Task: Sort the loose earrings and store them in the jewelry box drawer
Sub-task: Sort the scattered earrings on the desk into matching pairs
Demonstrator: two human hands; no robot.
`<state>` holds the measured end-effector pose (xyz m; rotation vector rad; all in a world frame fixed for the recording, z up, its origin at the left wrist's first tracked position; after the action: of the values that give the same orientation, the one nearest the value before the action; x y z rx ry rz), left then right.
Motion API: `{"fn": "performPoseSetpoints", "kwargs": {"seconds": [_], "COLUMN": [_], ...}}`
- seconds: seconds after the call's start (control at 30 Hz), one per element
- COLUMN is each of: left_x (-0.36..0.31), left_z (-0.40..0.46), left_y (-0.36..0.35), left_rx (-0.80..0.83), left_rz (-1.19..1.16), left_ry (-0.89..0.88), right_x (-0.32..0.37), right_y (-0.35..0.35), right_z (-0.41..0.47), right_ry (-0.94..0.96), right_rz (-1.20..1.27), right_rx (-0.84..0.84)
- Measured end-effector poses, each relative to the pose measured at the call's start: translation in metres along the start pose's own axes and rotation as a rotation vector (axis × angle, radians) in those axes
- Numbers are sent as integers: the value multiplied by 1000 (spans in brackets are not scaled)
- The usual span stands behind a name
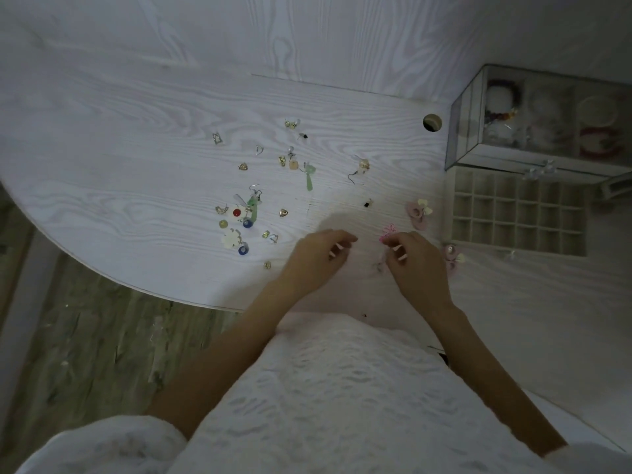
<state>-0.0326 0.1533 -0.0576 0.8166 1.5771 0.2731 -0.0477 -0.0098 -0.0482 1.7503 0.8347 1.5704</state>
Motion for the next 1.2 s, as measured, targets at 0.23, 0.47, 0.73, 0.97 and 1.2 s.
{"fn": "performPoseSetpoints", "kwargs": {"seconds": [0.23,0.47,0.73,0.97,1.2], "left_x": [73,105,104,103,94], "left_z": [-23,-13,11,4,-2], "left_y": [84,97,106,96,82], "left_rx": [-383,-388,-358,-328,-405], "left_rz": [293,360,495,415,62], "left_ry": [158,332,418,313,243], "right_x": [60,104,97,73,62], "right_y": [-43,-91,-101,-88,-70], "right_z": [65,128,119,85,72], "right_ry": [278,287,219,202,223], "right_rz": [-80,-168,-298,-129,24], "right_rx": [152,182,197,143,65]}}
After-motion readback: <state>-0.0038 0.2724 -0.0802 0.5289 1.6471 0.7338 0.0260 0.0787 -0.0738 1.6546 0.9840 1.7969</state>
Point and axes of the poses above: each hand's wrist, its own z-axis towards the middle knuckle, its own y-axis out of the back of the hand, x = y × z, the point moved 7 cm from there along z, towards the middle knuckle, and after that the axes turned 4 degrees about -x, right-handed, at the moved point
